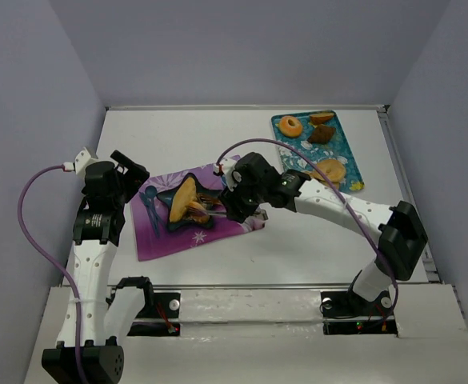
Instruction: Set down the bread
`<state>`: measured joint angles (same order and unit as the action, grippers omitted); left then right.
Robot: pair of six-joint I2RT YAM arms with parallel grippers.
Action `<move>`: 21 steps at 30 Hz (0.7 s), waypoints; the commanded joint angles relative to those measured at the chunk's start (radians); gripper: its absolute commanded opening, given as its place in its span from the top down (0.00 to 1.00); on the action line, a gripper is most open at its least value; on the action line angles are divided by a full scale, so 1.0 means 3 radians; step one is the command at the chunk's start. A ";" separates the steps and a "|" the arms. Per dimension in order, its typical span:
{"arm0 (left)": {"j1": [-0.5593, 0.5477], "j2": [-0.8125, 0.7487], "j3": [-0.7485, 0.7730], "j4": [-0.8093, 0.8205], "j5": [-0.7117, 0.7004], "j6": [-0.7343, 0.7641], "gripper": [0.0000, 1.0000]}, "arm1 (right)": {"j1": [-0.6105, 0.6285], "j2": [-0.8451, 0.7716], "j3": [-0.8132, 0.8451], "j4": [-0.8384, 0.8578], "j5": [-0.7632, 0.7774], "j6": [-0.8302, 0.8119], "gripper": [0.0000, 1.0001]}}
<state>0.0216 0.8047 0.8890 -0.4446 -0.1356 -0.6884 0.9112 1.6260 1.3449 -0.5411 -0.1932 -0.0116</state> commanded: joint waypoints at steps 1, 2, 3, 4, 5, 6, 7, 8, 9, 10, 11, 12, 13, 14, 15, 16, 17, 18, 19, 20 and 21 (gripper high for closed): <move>0.0020 -0.0008 -0.0023 0.0107 0.0017 0.0055 0.01 | 0.0026 -0.0184 0.0114 0.0188 -0.0051 -0.0053 0.44; 0.0015 -0.0013 -0.0018 0.0107 0.0017 0.0055 0.01 | 0.0026 -0.0189 0.0144 0.0183 -0.0041 -0.0074 0.44; 0.0020 -0.0013 -0.0018 0.0102 0.0012 0.0055 0.01 | 0.0026 -0.0204 0.0200 0.0188 -0.0031 -0.0084 0.44; 0.0015 -0.0018 -0.0018 0.0101 0.0012 0.0055 0.01 | 0.0026 -0.0220 0.0231 0.0183 -0.0016 -0.0099 0.44; 0.0015 -0.0018 -0.0013 0.0101 0.0007 0.0055 0.01 | 0.0026 -0.0240 0.0257 0.0183 0.0035 -0.0125 0.44; 0.0020 -0.0023 -0.0013 0.0101 0.0007 0.0055 0.01 | 0.0026 -0.0251 0.0323 0.0183 0.0061 -0.0135 0.43; 0.0020 -0.0034 -0.0013 0.0101 0.0007 0.0055 0.01 | 0.0026 -0.0261 0.0359 0.0178 0.0097 -0.0140 0.43; 0.0015 -0.0034 -0.0008 0.0101 0.0007 0.0055 0.01 | 0.0026 -0.0256 0.0395 0.0178 0.0153 -0.0145 0.43; 0.0020 -0.0039 -0.0013 0.0107 0.0007 0.0055 0.01 | 0.0026 -0.0261 0.0431 0.0183 0.0168 -0.0155 0.43; 0.0015 -0.0039 -0.0013 0.0107 0.0007 0.0055 0.01 | 0.0026 -0.0256 0.0497 0.0183 0.0184 -0.0166 0.42; 0.0015 -0.0039 -0.0013 0.0107 0.0007 0.0055 0.01 | 0.0026 -0.0256 0.0528 0.0183 0.0214 -0.0171 0.42; 0.0015 -0.0039 -0.0008 0.0107 0.0007 0.0055 0.01 | 0.0026 -0.0256 0.0563 0.0188 0.0245 -0.0171 0.42; 0.0015 -0.0039 -0.0013 0.0107 0.0007 0.0055 0.01 | 0.0026 -0.0261 0.0640 0.0188 0.0341 -0.0156 0.42; 0.0020 -0.0039 -0.0013 0.0107 0.0007 0.0055 0.01 | 0.0026 -0.0266 0.0676 0.0193 0.0444 -0.0130 0.43; 0.0020 -0.0039 -0.0013 0.0107 0.0007 0.0055 0.01 | 0.0026 -0.0291 0.0712 0.0193 0.0566 -0.0019 0.44; 0.0020 -0.0039 -0.0008 0.0107 0.0007 0.0060 0.01 | 0.0026 -0.0322 0.0737 0.0193 0.0734 0.0018 0.46; 0.0015 -0.0044 -0.0008 0.0102 0.0007 0.0060 0.01 | 0.0026 -0.0358 0.0748 0.0198 0.1050 0.0028 0.48; 0.0015 -0.0044 -0.0008 0.0101 0.0007 0.0060 0.01 | 0.0026 -0.0398 0.0738 0.0213 0.1225 0.0216 0.49; 0.0020 -0.0049 -0.0008 0.0101 0.0012 0.0065 0.01 | 0.0026 -0.0510 0.0717 0.0214 0.1596 0.0278 0.50; 0.0015 -0.0054 -0.0008 0.0101 0.0012 0.0065 0.01 | -0.0010 -0.0572 0.0656 0.0224 0.1772 0.0406 0.50; 0.0020 -0.0064 -0.0008 0.0101 0.0012 0.0065 0.01 | -0.0051 -0.0649 0.0610 0.0224 0.1885 0.0478 0.51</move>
<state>0.0216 0.8047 0.8890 -0.4446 -0.1360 -0.6884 0.9112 1.5509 1.5124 -0.5377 0.0696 0.0097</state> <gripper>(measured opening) 0.990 0.511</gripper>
